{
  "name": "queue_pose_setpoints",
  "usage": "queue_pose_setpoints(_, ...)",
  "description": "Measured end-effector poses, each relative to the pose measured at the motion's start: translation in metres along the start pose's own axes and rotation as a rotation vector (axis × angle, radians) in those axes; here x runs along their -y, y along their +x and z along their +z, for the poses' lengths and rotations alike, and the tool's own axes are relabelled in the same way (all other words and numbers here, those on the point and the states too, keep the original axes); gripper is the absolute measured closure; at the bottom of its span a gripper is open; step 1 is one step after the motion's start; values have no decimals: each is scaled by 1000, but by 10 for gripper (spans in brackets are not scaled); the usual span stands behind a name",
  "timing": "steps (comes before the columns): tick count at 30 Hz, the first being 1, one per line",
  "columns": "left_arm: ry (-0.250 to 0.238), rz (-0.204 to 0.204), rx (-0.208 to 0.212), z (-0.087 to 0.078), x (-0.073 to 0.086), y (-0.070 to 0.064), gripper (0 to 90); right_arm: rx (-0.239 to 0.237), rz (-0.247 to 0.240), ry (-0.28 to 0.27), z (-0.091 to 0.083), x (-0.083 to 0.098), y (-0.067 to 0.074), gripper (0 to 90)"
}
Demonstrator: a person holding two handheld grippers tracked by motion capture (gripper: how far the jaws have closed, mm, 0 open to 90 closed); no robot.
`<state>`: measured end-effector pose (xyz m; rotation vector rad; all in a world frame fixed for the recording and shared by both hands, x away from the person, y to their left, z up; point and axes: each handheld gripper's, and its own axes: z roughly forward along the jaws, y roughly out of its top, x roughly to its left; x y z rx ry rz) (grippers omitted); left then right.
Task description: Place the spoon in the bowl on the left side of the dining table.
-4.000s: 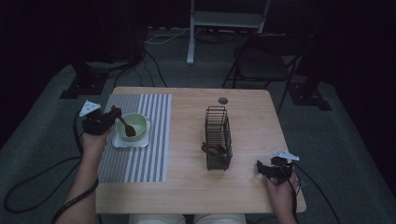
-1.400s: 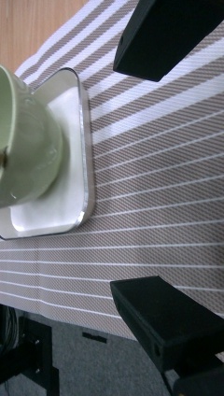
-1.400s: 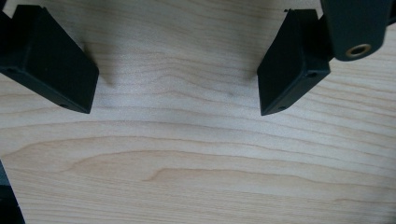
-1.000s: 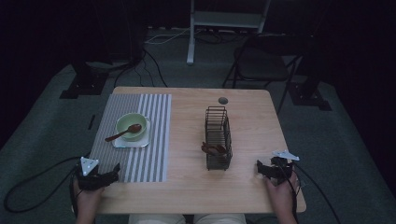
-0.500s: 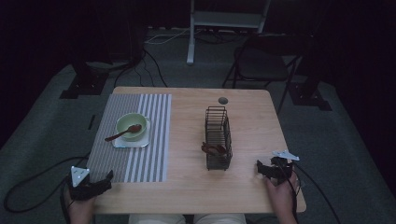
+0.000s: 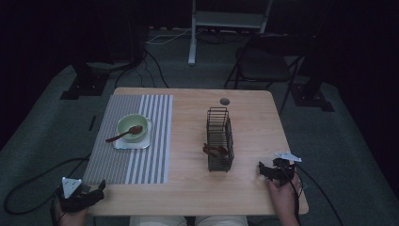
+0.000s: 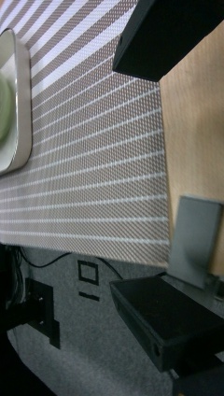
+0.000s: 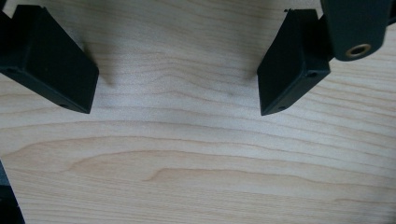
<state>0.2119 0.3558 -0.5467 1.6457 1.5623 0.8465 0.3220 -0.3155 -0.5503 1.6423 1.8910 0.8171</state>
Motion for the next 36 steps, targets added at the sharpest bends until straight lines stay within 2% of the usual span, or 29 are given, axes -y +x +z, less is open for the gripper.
queue_pose_setpoints(1, -2, -8, -3, -2, 2, 2, 2, 0, 0, 0, 0, 0, 0, 118)
queue_pose_setpoints(5, 11, 4, -29, -6, 7, 6, 2, 0, 0, 0, 0, 0, 0, 118)
queue_pose_setpoints(8, 42, 15, -38, -7, 15, 9, 2, 0, 1, 0, 0, 0, 0, 119)
queue_pose_setpoints(11, 52, 20, -34, -8, 18, 9, 2, 0, 0, 0, 0, 0, 0, 118)
queue_pose_setpoints(15, 75, 62, -31, -12, 21, 7, 2, 0, 0, 0, 0, 0, 0, 119)
queue_pose_setpoints(24, 93, 94, -12, -20, 25, 2, 2, 0, 0, 0, 0, 0, 0, 119)
queue_pose_setpoints(26, 84, 90, -5, -21, 26, 3, 2, 0, 1, 0, 0, 0, 0, 118)
queue_pose_setpoints(27, 60, 60, 12, -23, 27, 4, 2, 0, 1, 0, 0, 0, 0, 118)
queue_pose_setpoints(30, 44, 29, 31, -25, 29, 7, 2, 0, 1, 0, 0, 0, 0, 119)
queue_pose_setpoints(33, 29, 6, 37, -27, 31, 9, 2, 0, 1, 0, 0, 0, 0, 118)
queue_pose_setpoints(36, 26, 0, 32, -29, 32, 11, 2, 0, 1, 0, 0, 0, 0, 119)
